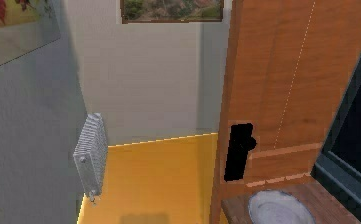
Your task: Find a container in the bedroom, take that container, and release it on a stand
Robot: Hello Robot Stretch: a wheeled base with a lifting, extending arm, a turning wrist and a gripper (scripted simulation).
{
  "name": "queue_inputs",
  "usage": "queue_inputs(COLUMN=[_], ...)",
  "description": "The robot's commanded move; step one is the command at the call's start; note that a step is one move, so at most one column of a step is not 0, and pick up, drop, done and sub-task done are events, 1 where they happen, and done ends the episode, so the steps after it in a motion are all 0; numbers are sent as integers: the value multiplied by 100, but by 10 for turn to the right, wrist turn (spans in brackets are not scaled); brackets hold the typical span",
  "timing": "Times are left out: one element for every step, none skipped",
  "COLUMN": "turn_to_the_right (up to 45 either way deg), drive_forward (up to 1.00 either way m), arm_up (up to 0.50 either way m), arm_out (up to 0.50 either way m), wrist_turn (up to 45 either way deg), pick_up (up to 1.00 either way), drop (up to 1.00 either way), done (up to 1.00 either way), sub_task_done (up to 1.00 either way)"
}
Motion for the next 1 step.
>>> queue_inputs(turn_to_the_right=[0], drive_forward=[0], arm_up=[0], arm_out=[0], wrist_turn=[450], pick_up=[0], drop=[0], done=[0], sub_task_done=[0])
